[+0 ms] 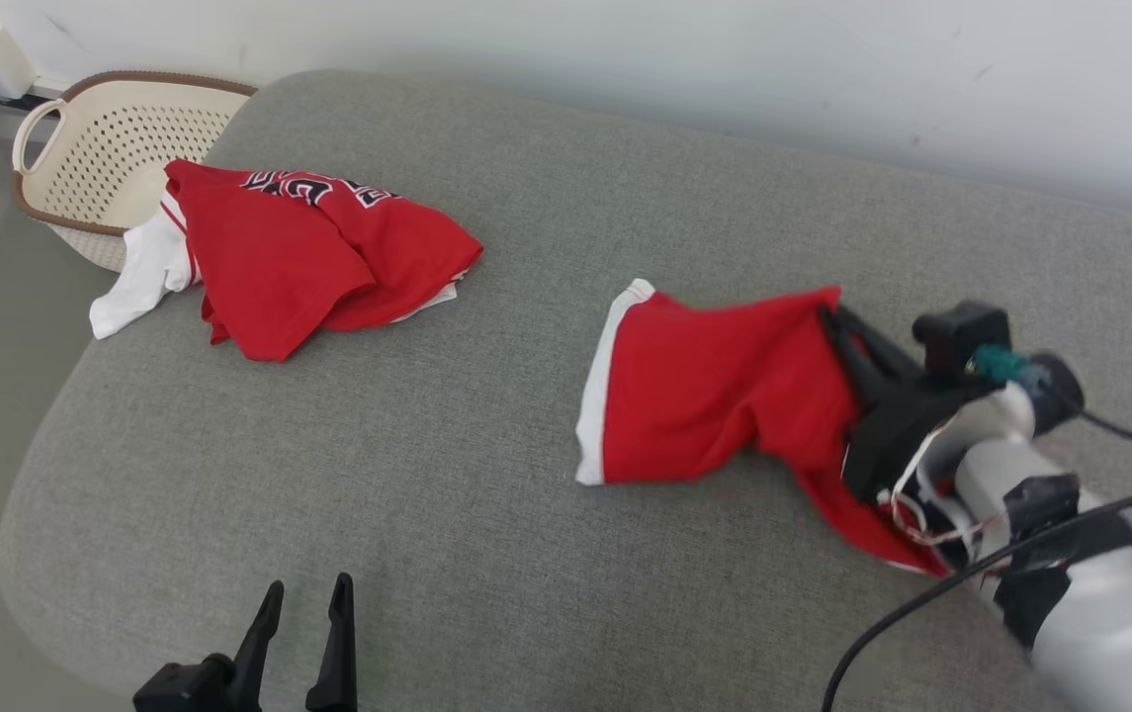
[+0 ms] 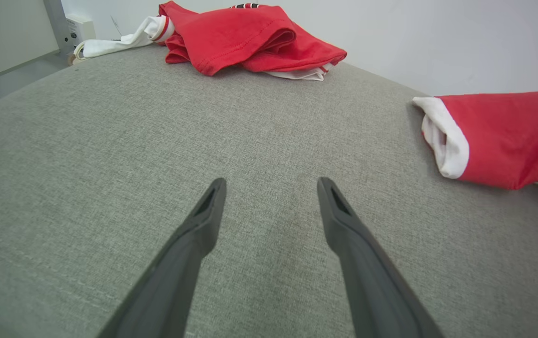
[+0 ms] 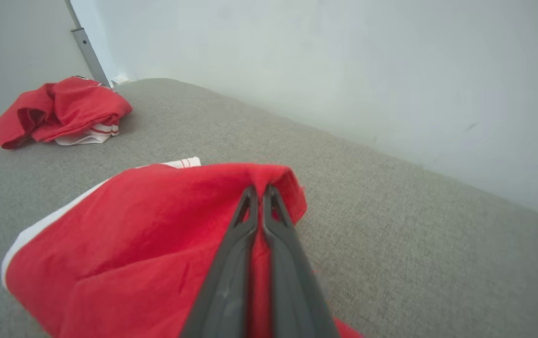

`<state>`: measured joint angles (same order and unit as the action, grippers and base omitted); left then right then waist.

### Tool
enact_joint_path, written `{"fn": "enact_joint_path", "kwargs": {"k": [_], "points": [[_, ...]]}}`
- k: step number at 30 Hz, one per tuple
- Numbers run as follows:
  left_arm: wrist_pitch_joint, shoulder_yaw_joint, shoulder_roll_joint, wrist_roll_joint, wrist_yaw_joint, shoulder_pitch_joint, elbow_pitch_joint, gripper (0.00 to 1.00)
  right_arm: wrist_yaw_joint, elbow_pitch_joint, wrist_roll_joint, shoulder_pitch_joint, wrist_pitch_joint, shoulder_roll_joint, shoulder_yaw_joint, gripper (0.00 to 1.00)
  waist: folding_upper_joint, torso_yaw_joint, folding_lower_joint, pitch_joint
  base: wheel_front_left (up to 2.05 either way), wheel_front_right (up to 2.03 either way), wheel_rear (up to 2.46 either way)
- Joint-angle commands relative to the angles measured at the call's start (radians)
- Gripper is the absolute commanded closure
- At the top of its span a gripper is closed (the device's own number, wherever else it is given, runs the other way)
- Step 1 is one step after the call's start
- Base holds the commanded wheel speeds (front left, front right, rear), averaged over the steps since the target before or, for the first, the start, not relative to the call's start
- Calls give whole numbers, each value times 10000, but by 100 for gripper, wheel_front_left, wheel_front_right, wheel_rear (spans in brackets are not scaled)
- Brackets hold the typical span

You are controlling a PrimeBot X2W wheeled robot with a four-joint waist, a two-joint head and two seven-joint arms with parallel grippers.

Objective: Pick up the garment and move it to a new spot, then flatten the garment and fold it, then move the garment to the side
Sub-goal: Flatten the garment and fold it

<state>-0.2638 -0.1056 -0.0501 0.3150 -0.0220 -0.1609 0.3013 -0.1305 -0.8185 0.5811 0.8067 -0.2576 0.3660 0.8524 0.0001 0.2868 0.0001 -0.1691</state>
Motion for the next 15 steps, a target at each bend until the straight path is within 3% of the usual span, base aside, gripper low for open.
{"fn": "enact_joint_path", "kwargs": {"k": [1,7,15], "points": [[-12,-5,-6,10,-3,152,2,0,-4,106,-119,212,-85,93,-31,100,-1,11,-1,-1,0,0,0],[-12,-401,-9,148,-85,-114,46,0,-4,830,-1127,1563,-87,616,-131,100,-1,358,-1,-33,0,0,0],[-12,-759,-6,397,42,-35,-16,0,-4,1362,-1716,3193,-89,566,389,100,-1,982,-1,-79,0,0,0]]}}
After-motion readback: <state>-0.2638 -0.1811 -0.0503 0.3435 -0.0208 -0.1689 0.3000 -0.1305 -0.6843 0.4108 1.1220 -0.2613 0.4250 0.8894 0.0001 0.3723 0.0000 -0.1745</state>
